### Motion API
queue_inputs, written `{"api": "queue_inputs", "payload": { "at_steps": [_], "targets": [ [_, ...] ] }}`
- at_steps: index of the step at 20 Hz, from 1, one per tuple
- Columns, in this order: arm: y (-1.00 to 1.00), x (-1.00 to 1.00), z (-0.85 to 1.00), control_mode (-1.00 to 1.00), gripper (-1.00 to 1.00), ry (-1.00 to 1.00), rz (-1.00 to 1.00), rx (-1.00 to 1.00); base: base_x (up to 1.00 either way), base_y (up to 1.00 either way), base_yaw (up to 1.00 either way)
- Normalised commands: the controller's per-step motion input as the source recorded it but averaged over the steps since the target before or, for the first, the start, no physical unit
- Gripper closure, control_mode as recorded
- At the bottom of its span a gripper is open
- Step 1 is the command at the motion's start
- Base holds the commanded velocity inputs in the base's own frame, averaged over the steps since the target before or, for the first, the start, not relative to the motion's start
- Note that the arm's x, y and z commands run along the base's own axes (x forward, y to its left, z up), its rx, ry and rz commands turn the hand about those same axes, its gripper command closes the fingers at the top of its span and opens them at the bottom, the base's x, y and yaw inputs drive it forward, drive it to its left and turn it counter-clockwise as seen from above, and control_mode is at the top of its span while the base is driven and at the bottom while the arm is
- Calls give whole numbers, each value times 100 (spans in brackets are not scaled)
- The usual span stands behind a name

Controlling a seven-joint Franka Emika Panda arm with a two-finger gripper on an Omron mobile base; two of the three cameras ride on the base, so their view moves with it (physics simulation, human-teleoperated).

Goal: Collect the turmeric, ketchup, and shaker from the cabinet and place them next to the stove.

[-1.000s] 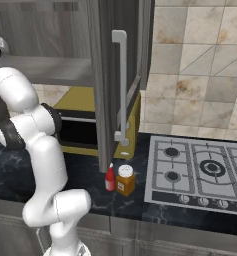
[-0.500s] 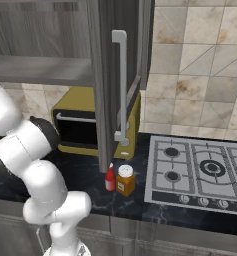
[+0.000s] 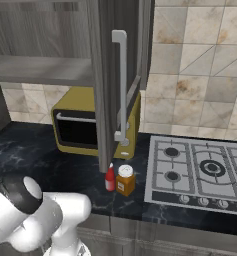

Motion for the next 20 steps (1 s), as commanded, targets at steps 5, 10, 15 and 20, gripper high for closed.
{"api": "queue_inputs", "payload": {
  "at_steps": [5,10,15,20],
  "targets": [
    [-78,-85,-5,-100,100,9,-31,31,0,0,0],
    [-93,-52,-27,-100,100,11,-37,24,0,0,0],
    [-98,-23,-34,-100,100,16,-35,19,0,0,0],
    [-100,0,-49,-100,100,24,-29,15,0,0,0]
  ]
}}
